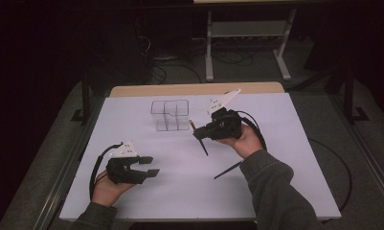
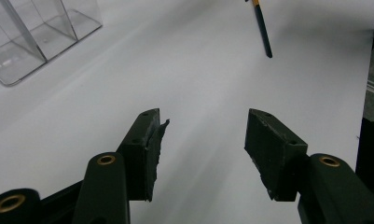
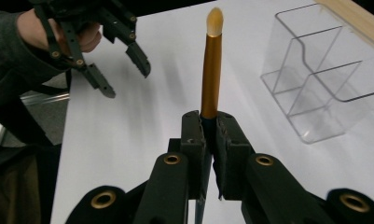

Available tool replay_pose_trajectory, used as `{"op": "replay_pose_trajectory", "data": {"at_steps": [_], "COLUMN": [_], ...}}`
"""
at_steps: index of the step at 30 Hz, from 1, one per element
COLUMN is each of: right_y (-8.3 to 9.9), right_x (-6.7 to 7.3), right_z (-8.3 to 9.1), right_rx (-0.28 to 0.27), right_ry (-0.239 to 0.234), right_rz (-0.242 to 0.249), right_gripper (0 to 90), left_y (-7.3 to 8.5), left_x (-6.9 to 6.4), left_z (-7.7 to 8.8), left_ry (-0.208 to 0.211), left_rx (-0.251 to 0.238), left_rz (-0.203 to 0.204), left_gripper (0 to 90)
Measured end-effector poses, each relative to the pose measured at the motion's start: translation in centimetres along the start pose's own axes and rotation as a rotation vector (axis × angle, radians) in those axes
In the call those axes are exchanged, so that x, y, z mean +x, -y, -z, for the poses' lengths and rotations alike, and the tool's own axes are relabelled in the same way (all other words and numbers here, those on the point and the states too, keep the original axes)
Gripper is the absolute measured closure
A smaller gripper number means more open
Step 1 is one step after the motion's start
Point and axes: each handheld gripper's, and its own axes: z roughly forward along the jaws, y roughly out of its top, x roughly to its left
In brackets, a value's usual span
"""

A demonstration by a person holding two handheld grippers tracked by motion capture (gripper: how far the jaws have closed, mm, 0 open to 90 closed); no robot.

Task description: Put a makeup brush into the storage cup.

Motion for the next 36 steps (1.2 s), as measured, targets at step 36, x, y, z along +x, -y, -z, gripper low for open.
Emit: {"op": "replay_pose_trajectory", "data": {"at_steps": [36], "right_y": [-6.0], "right_x": [-3.8], "right_z": [-1.1], "right_rx": [-0.044], "right_ry": [0.008], "right_rz": [-0.007], "right_gripper": [82.2], "left_y": [0.7], "left_x": [1.0], "left_z": [0.7], "left_ry": [0.014], "left_rx": [-0.043], "left_rz": [0.037], "left_gripper": [42.3]}}
